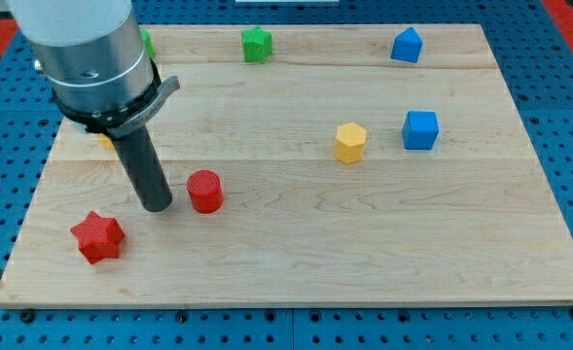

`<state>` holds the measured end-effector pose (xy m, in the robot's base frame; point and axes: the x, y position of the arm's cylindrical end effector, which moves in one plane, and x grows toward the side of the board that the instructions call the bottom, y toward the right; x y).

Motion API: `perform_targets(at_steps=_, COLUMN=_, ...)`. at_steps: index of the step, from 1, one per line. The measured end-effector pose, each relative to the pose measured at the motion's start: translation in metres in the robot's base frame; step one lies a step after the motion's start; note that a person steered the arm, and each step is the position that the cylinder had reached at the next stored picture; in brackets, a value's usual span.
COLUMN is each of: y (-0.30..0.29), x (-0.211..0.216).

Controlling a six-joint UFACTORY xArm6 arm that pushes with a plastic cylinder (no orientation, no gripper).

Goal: Push the yellow hexagon to the bottom center

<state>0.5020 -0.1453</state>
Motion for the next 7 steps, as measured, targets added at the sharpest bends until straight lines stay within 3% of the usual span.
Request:
perform_targets(at_steps=2, y=0.032, x=-0.043)
perform_targets(at_steps=3, y=0.111, x=-0.066)
perform_targets(at_steps=4, y=0.143, x=-0.110)
perform_targets(at_steps=5, y=0.207, x=-0.117)
perform_targets(at_steps=6, y=0.222, x=-0.113)
perform_targets(at_steps=7, y=0.239, x=-0.078)
